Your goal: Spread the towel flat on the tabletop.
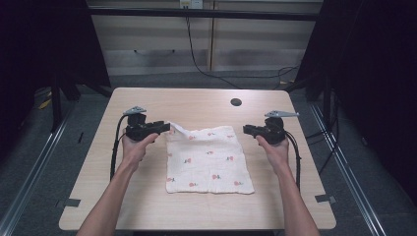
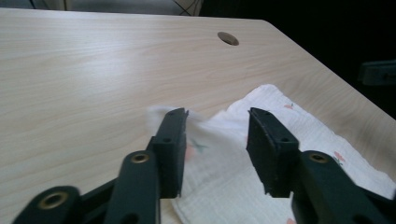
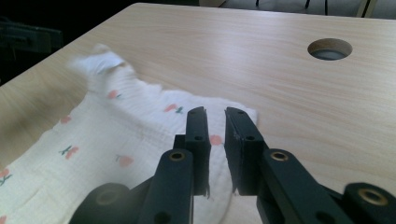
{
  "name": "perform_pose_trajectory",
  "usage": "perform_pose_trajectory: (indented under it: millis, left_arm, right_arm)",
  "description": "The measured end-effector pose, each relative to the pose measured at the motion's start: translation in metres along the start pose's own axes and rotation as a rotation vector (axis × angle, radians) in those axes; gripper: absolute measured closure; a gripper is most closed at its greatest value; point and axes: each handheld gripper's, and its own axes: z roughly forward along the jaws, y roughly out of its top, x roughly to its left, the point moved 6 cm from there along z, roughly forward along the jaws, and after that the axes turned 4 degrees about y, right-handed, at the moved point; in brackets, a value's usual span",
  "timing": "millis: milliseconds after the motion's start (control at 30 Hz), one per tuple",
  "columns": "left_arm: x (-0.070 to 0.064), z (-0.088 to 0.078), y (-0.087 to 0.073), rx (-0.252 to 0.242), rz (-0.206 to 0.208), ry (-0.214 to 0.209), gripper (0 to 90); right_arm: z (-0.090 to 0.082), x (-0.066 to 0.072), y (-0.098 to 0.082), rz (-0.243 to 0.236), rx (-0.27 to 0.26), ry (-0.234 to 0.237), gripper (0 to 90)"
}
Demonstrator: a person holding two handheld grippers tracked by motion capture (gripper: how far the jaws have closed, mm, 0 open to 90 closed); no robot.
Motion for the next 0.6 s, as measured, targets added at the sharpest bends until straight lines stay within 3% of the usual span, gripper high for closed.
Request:
perform_pose_trajectory:
  millis: [200, 333, 433, 500, 600]
  left_arm:
    - [0.005, -0.017, -0.010, 0.002, -0.008, 0.000, 51.8]
    - [-0.002, -0.024, -0.020, 0.018, 0.003, -0.024, 51.4]
    - [-0.015, -0.029, -0.027, 0.039, 0.043, -0.043, 51.2]
    - [-0.025, -0.031, -0.032, 0.067, 0.074, -0.061, 48.4]
    - [-0.042, -0.038, -0.042, 0.092, 0.129, -0.100, 46.8]
  right_arm:
    - [-0.020, 0.011, -0.007, -0.051, 0.007, 0.011, 71.4]
    - [-0.031, 0.018, -0.016, -0.071, 0.035, 0.018, 65.0]
    - [-0.034, 0.029, -0.023, -0.090, 0.059, 0.039, 62.8]
    - [-0.036, 0.039, -0.031, -0.079, 0.060, 0.104, 62.2]
    - [-0.038, 0.052, -0.041, -0.117, 0.101, 0.092, 62.3]
